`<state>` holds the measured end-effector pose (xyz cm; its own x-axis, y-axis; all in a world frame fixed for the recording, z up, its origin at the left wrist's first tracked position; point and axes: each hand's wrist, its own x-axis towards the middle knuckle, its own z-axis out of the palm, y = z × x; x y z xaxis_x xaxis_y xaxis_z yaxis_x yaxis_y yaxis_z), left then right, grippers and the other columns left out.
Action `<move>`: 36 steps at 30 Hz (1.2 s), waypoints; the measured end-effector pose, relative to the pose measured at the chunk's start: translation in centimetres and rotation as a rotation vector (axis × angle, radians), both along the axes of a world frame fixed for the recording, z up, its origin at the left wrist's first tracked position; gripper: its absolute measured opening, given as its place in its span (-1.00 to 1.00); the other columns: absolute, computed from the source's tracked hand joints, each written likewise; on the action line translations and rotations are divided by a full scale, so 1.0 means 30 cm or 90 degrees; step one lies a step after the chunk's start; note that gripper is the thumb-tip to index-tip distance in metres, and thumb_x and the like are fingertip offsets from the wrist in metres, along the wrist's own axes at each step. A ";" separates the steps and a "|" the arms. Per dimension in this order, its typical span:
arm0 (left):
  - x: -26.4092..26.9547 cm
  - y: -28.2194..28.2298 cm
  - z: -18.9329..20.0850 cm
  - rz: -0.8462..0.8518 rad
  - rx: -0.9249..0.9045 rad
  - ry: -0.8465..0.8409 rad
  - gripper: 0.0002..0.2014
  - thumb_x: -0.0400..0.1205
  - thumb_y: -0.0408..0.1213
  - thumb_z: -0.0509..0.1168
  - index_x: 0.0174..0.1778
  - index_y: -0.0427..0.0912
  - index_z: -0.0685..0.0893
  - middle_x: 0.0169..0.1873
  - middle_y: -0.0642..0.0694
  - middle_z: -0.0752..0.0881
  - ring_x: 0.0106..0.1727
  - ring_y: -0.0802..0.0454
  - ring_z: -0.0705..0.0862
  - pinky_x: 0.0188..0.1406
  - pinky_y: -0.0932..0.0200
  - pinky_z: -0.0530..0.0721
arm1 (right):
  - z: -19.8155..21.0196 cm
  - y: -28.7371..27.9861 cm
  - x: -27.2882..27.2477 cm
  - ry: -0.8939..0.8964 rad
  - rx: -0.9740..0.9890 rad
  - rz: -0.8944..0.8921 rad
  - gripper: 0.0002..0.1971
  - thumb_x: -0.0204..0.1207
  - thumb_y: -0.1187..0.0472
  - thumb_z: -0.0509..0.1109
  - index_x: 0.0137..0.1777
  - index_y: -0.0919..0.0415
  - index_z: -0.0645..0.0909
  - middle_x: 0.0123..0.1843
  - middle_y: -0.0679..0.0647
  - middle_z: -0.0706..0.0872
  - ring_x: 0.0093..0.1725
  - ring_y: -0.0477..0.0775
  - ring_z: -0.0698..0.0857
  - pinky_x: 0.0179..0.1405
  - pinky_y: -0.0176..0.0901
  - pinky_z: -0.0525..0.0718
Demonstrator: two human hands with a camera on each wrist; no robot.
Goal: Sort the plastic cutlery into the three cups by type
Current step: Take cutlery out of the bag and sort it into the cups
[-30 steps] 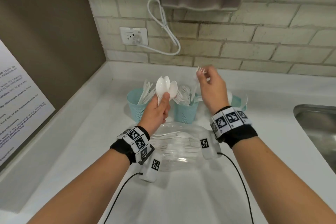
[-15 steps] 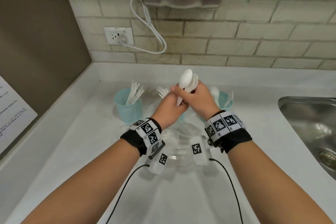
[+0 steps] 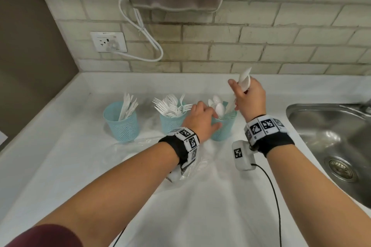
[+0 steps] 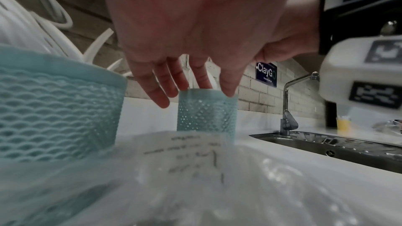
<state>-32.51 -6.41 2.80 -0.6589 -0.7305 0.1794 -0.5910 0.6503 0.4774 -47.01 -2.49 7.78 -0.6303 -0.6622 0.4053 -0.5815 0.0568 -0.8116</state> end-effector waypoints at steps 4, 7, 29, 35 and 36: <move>-0.021 0.003 -0.002 0.040 -0.009 0.025 -0.75 0.59 0.00 0.30 0.09 -0.03 0.65 0.16 -0.07 0.46 0.27 -0.02 0.44 0.26 0.01 0.53 | -0.086 -0.010 -0.005 -0.001 0.106 0.048 -0.66 0.52 -0.10 0.36 -0.35 0.08 0.43 -0.31 0.22 0.67 -0.29 0.25 0.66 -0.29 -0.04 0.59; -0.026 0.007 -0.001 0.048 -0.010 0.025 -0.76 0.59 0.01 0.29 0.09 -0.01 0.66 0.16 -0.05 0.47 0.26 0.00 0.45 0.23 0.08 0.52 | -0.117 0.003 -0.003 0.024 0.207 0.063 -0.71 0.52 -0.02 0.40 -0.13 0.25 0.60 -0.23 0.07 0.62 -0.18 0.10 0.59 -0.26 -0.19 0.45; 0.754 0.041 -0.023 0.250 0.110 -0.334 -0.49 0.52 -0.18 0.35 0.41 0.17 0.45 0.47 0.00 0.32 0.49 -0.05 0.27 0.40 -0.07 0.32 | -0.223 0.090 0.465 0.278 0.664 0.406 -0.27 0.37 0.05 0.44 0.56 0.05 0.30 0.53 0.11 0.43 0.53 0.20 0.33 0.51 0.14 0.37; 0.808 0.057 -0.038 0.269 0.313 -0.258 -0.10 0.39 -0.37 0.41 0.63 0.09 0.16 0.52 -0.11 0.19 0.45 -0.21 0.39 0.39 -0.14 0.51 | -0.259 0.055 0.518 0.391 0.780 0.415 0.04 0.15 -0.04 0.57 0.60 0.13 0.13 0.49 0.15 0.39 0.50 0.25 0.36 0.44 0.21 0.44; 0.804 0.063 -0.043 0.257 0.323 -0.229 -0.06 0.37 -0.42 0.40 0.64 0.03 0.12 0.54 -0.09 0.16 0.45 -0.20 0.40 0.38 -0.13 0.53 | -0.262 0.054 0.530 0.380 0.758 0.416 0.03 0.18 0.00 0.58 0.62 0.12 0.11 0.48 0.16 0.38 0.50 0.25 0.34 0.45 0.19 0.44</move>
<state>-8.38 -4.53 1.52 -0.2757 -0.8642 -0.4210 -0.9139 0.0999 0.3934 -31.10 -0.87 -0.07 -0.0367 -0.8764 -0.4803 -0.9880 0.1038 -0.1140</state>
